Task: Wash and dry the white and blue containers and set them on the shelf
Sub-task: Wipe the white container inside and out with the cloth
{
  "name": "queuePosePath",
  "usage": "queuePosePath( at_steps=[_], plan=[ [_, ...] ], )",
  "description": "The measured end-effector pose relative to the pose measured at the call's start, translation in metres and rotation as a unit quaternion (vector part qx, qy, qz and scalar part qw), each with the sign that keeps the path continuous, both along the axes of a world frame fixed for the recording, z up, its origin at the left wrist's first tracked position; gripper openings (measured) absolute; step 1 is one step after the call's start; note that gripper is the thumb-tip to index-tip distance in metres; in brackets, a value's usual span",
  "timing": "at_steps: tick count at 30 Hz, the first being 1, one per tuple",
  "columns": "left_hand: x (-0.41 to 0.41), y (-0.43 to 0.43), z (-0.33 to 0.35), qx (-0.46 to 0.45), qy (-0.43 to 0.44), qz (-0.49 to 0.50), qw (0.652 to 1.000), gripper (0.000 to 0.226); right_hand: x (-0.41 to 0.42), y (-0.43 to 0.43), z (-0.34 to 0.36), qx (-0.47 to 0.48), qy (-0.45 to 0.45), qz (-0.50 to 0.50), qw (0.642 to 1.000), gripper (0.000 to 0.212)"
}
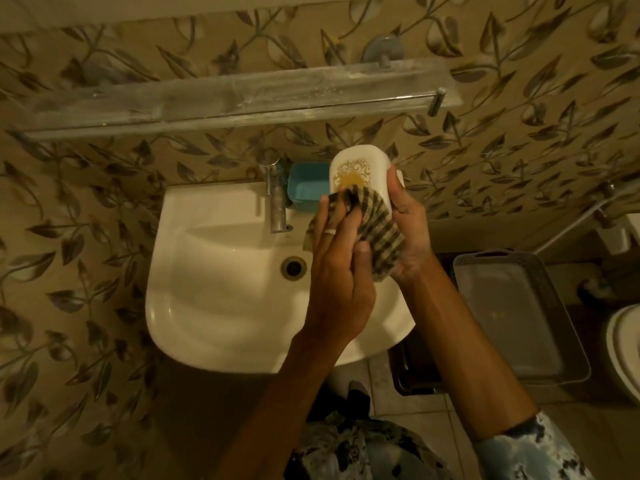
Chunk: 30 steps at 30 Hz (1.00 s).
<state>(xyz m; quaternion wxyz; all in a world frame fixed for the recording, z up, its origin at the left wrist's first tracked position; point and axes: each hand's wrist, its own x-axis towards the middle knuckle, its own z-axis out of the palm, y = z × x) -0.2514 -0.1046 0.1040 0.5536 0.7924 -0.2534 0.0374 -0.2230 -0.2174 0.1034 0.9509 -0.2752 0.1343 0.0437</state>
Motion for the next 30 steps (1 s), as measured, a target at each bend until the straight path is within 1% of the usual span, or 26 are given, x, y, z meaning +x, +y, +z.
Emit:
queuePosePath(
  at_steps=[2,4,5,8,11,13,16,19,22,25,27,29,30],
  plan=[
    [0.011,0.001,0.010,0.045,-0.034,-0.017,0.998,0.053,-0.003,0.005,0.002,0.012,-0.016,0.004,1.000,0.062],
    [0.024,0.000,0.017,0.093,-0.064,-0.013,0.994,0.060,-0.006,0.011,0.001,0.014,-0.030,-0.018,0.999,0.061],
    [0.030,0.001,0.021,0.107,-0.062,-0.011,0.992,0.061,-0.006,0.013,0.001,0.019,-0.031,-0.036,0.999,0.059],
    [0.044,0.006,0.029,0.089,-0.003,-0.024,0.996,0.056,-0.003,0.018,0.008,0.028,-0.042,-0.065,0.997,0.048],
    [0.049,0.017,0.024,0.043,0.042,-0.034,0.998,0.053,0.000,0.021,0.015,0.039,-0.058,-0.051,0.996,0.054],
    [0.046,0.026,0.018,0.016,0.066,-0.054,0.996,0.052,0.001,0.020,0.013,0.046,-0.057,-0.067,0.995,0.058],
    [0.031,0.036,0.008,-0.013,0.064,-0.107,0.992,0.050,0.005,0.019,0.010,0.038,-0.044,-0.095,0.994,0.059],
    [0.021,0.038,0.002,0.007,0.038,-0.123,0.992,0.053,0.008,0.018,0.005,0.019,-0.017,-0.099,0.995,0.061],
    [0.028,0.033,0.005,0.069,-0.014,-0.128,0.989,0.052,0.006,0.024,0.001,0.007,0.017,-0.088,0.996,0.063],
    [0.043,0.022,0.011,0.115,-0.048,-0.143,0.982,0.053,0.001,0.028,-0.006,0.032,0.006,-0.102,0.994,0.058],
    [0.052,0.015,0.013,0.122,-0.030,-0.138,0.982,0.054,-0.002,0.029,-0.010,0.027,-0.007,-0.113,0.993,0.053],
    [0.061,0.010,0.012,0.104,0.009,-0.124,0.987,0.055,-0.004,0.029,-0.009,0.023,-0.003,-0.119,0.993,0.038],
    [0.065,0.009,0.010,0.091,0.035,-0.115,0.989,0.055,-0.004,0.030,-0.008,0.019,-0.004,-0.116,0.993,0.037]
  ],
)
